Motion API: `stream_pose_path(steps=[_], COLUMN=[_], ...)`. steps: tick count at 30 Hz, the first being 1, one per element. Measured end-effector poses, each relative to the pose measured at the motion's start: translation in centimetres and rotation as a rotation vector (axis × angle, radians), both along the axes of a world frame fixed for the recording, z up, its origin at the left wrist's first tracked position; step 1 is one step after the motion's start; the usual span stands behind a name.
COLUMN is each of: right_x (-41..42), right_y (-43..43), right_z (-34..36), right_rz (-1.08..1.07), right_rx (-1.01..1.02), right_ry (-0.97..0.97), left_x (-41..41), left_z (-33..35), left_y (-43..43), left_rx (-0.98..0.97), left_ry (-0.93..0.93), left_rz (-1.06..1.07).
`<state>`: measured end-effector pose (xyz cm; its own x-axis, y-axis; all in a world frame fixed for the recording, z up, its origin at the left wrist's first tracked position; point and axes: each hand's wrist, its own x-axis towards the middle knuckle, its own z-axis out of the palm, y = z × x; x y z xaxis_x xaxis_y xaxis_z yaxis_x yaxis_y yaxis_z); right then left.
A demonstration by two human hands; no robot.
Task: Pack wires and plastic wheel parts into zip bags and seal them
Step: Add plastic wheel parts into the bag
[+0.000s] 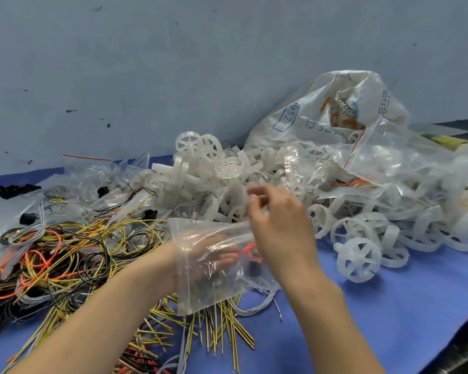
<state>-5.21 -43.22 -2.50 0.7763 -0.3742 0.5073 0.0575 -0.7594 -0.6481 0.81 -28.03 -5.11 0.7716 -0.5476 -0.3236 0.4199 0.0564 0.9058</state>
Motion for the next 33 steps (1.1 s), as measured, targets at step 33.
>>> stream_pose_path(steps=[33], right_x=[0.5], right_y=[6.5], right_z=[-0.1], right_rz=[0.745], right_rx=[0.279], right_ry=[0.067], left_x=[-5.5], left_z=[1.9], left_y=[9.0], left_rx=[0.007], left_ry=[-0.438], left_rz=[0.364])
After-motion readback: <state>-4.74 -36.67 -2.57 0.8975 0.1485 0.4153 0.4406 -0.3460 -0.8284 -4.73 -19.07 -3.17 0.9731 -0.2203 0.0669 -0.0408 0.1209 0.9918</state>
